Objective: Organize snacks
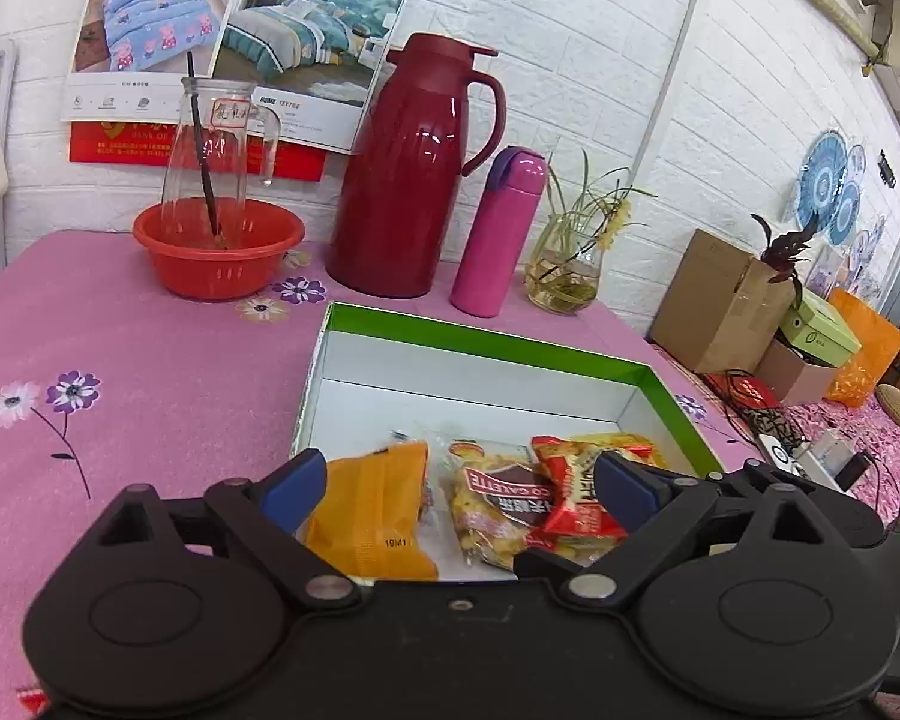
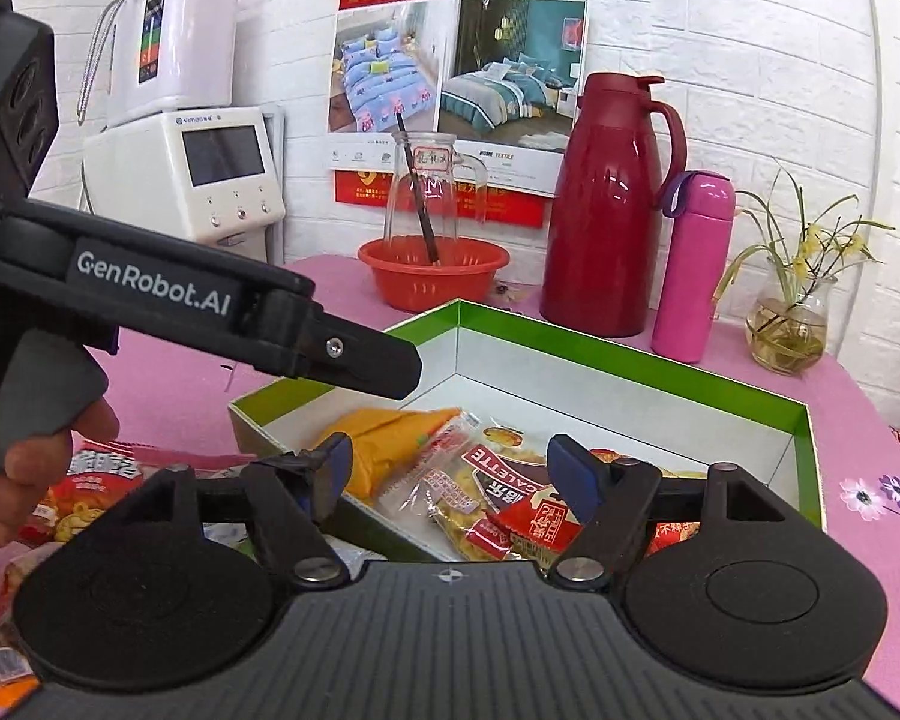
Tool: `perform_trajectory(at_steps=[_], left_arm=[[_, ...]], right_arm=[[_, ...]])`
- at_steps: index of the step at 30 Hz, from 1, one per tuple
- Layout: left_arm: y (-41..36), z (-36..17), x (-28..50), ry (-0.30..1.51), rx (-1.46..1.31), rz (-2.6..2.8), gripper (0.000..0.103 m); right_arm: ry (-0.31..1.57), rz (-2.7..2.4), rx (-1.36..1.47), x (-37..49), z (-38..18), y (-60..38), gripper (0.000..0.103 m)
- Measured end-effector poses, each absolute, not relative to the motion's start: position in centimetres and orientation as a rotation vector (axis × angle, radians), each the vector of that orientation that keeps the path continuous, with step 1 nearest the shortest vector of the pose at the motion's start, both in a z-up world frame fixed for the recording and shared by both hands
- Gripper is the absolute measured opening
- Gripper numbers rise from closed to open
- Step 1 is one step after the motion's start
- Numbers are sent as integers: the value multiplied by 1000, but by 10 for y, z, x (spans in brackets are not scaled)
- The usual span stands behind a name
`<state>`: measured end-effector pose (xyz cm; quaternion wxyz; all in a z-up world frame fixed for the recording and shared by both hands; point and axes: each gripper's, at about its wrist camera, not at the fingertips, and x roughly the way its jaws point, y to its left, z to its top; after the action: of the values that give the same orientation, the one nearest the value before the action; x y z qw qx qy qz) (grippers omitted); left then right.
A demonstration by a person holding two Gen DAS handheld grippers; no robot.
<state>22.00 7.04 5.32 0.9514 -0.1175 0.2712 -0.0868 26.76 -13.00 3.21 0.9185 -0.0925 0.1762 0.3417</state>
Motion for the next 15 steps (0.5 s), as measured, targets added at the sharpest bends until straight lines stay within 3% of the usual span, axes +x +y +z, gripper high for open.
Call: perform_trajectory(at_steps=[15], left_arm=[[70, 59, 78, 609, -301, -178, 103]], right_arm=[[386, 873, -139, 155, 37, -172, 103]])
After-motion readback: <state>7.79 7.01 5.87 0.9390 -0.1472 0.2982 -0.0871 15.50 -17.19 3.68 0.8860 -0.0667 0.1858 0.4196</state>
